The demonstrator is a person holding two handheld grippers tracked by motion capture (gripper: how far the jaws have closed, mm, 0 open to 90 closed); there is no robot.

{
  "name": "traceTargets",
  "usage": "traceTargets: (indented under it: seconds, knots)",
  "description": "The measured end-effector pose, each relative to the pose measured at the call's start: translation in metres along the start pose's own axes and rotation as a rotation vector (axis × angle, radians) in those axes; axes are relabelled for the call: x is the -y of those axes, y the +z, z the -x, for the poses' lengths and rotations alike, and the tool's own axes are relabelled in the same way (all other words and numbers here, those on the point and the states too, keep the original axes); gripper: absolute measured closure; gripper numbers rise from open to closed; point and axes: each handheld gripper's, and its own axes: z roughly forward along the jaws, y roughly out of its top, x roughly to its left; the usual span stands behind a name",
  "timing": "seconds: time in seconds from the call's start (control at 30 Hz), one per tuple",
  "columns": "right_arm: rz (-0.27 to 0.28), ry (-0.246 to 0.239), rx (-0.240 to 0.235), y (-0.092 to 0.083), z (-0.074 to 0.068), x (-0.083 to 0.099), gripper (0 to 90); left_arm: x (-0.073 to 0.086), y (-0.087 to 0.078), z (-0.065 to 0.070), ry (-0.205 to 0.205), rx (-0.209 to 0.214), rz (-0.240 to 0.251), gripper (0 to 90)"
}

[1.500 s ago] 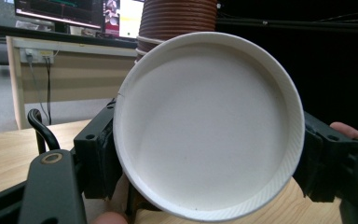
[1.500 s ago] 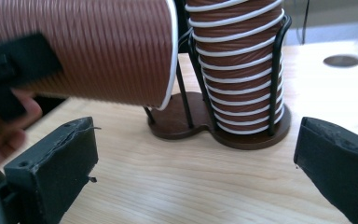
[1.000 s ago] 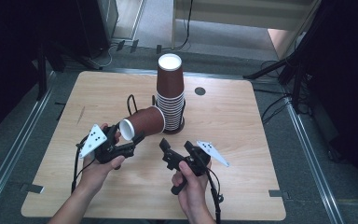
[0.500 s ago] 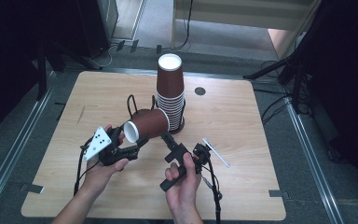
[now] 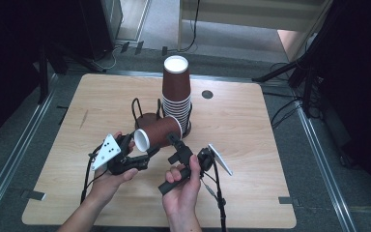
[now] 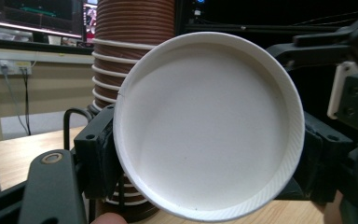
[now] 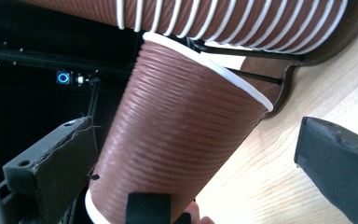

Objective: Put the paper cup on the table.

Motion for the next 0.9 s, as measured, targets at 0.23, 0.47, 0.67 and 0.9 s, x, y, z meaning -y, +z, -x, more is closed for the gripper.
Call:
traceTargets:
  seconds: [0.23, 0.47, 0.67, 0.9]
  knots:
    - [-0.003, 0.075, -0.026, 0.006, 0.003, -0.004, 0.0, 0.002, 0.002, 0.005, 0.007, 0.018, -0.002, 23.5]
    - [-0.025, 0.173, -0.070, 0.007, 0.009, -0.010, 0.0, 0.003, 0.004, 0.010, 0.025, 0.042, 0.008, 23.6]
    - [-0.038, 0.211, -0.085, 0.008, 0.012, -0.011, 0.0, 0.005, 0.005, 0.012, 0.034, 0.044, 0.011, 23.6]
    - [-0.053, 0.242, -0.085, 0.013, 0.012, -0.010, 0.0, 0.008, 0.006, 0.016, 0.056, 0.055, 0.019, 23.6]
